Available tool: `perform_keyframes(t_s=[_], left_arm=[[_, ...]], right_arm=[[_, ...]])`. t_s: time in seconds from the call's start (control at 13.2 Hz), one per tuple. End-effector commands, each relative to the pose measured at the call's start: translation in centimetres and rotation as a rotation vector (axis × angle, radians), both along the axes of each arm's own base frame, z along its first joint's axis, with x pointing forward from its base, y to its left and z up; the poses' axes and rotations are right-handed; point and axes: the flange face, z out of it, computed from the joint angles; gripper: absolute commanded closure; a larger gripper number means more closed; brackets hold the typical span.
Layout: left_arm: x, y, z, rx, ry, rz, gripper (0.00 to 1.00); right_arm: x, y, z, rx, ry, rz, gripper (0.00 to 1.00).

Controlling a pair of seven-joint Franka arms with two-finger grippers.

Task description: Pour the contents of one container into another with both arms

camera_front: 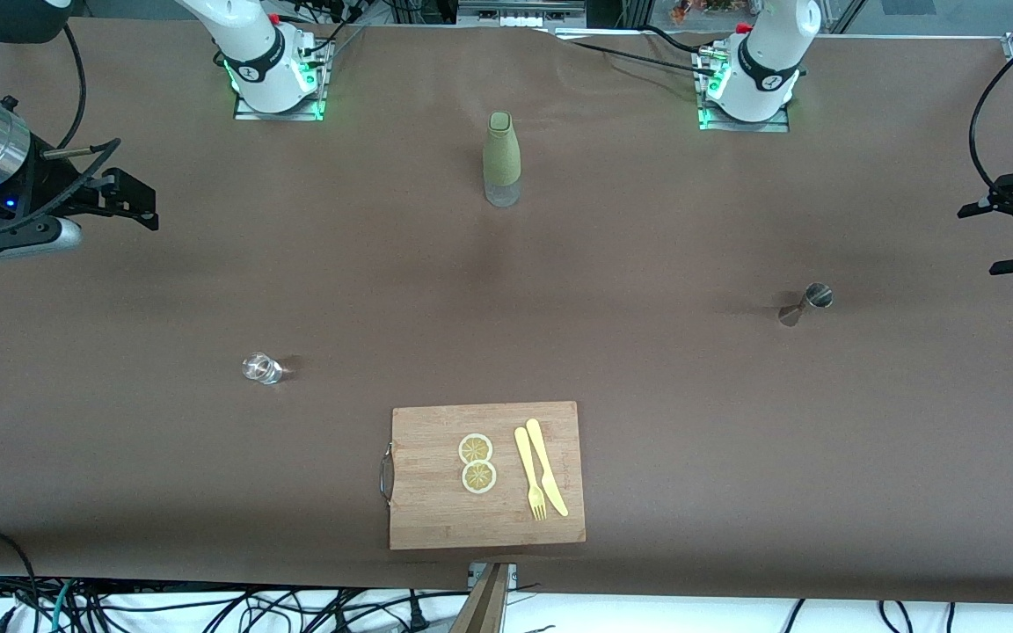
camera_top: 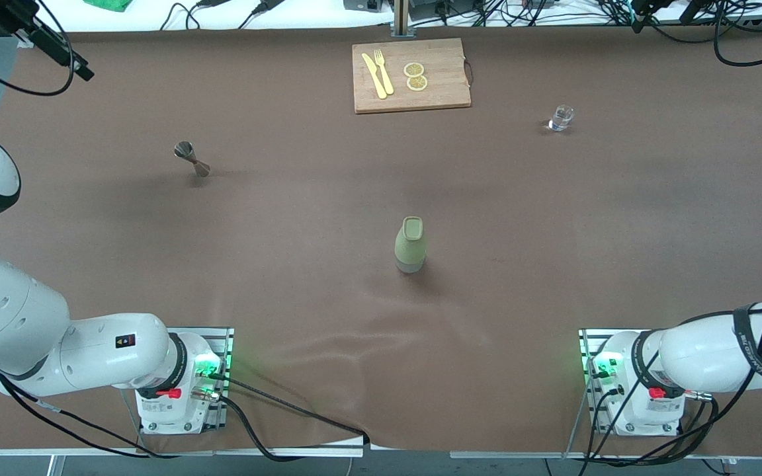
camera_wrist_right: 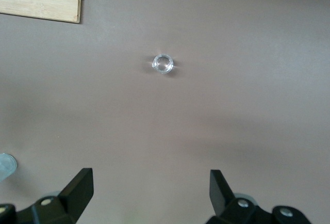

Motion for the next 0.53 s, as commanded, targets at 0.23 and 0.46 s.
perform_keyframes(t_s=[0.23,0.46], left_arm=[[-3.2,3.9,-7.2,-0.248,-0.051,-0.126,0.00],[-4.6,6.4,-14.6,-0.415,-0.119,-0.227,0.00]], right_arm=[[-0.5,-0.1,0.5,-0.006,-0.002,-0.008,0.00],[-0.5,-0.4,0.6,-0.006,-0.005,-0.011,0.00]])
